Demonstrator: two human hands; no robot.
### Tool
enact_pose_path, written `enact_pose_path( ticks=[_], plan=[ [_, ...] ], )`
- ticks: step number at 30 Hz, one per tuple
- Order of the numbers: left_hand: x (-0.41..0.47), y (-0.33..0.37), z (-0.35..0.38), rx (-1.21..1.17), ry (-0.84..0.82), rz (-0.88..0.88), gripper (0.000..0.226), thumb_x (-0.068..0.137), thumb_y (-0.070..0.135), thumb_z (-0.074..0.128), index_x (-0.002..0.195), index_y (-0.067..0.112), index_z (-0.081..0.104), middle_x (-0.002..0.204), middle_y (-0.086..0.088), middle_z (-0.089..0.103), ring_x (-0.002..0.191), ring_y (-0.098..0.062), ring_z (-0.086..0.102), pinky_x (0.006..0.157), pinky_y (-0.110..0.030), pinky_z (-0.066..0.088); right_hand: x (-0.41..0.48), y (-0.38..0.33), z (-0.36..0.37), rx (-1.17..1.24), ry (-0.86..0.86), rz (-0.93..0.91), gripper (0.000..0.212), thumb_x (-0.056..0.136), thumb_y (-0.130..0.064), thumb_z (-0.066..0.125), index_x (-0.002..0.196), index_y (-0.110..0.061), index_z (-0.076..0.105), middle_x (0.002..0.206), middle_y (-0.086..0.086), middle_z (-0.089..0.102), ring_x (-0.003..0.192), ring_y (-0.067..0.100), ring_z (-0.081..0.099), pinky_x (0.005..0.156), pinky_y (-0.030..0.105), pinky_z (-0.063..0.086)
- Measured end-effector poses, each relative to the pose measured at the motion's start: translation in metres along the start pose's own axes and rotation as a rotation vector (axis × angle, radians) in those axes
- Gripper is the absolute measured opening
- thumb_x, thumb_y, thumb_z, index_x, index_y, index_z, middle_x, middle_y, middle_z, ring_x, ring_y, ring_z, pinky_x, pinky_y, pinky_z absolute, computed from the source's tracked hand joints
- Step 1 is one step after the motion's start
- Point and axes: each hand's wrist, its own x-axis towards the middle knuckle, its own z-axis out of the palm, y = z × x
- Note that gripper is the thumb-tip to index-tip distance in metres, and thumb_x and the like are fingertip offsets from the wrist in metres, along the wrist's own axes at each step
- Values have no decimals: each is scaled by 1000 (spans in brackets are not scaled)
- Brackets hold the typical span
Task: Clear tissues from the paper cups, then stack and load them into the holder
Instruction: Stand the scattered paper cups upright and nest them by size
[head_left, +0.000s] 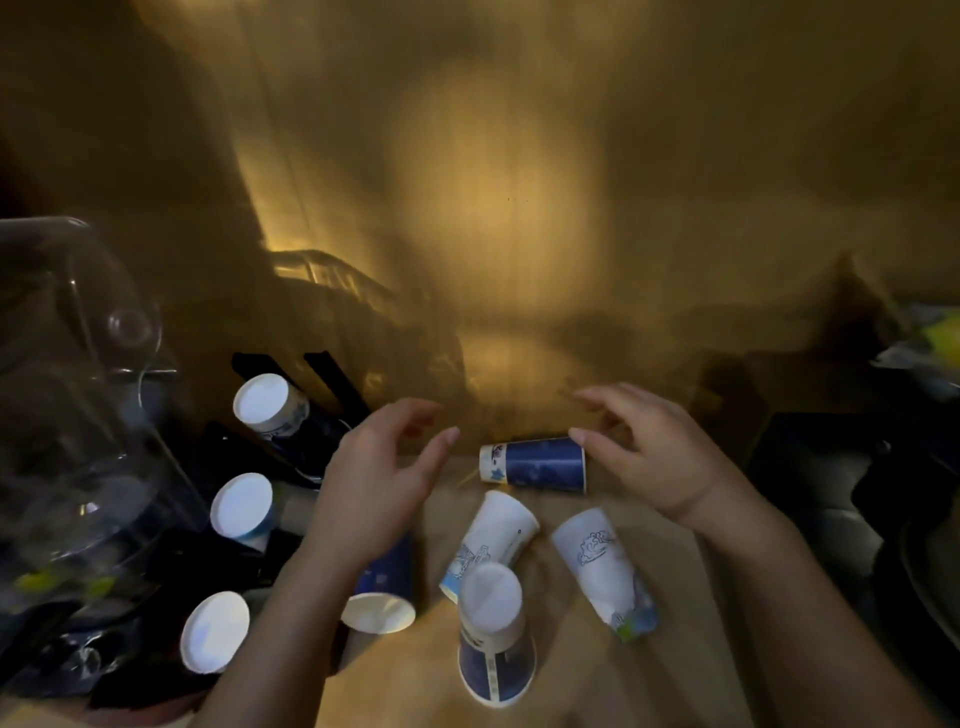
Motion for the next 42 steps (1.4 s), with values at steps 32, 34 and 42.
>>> enact_pose_path(
  ticks=[32, 34, 42],
  plan=[
    [-26, -146, 157, 18, -607, -535, 82, 81, 34, 67, 142, 17, 15, 139, -14, 43, 122, -33, 50, 96, -40, 45, -83, 134, 142, -213, -412, 854, 98, 67, -51, 66, 140, -30, 3, 132, 8, 43, 117, 28, 47, 92, 41, 37],
    [-19, -145, 152, -66, -525, -534, 89, 72, 28, 77, 139, 19, 20, 137, -12, 46, 120, -32, 52, 94, -40, 47, -80, 134, 136, -211, -384, 832, 97, 67, -48, 68, 139, -31, 5, 130, 8, 44, 116, 29, 48, 89, 40, 39],
    [22, -119, 113, -148, -219, -282, 52, 66, 31, 82, 107, 28, 50, 101, 8, 54, 97, -14, 53, 69, -23, 42, -53, 128, 106, 2, -20, 725, 82, 66, -33, 78, 133, -22, 31, 133, 10, 44, 112, 29, 50, 90, 41, 45]
  ],
)
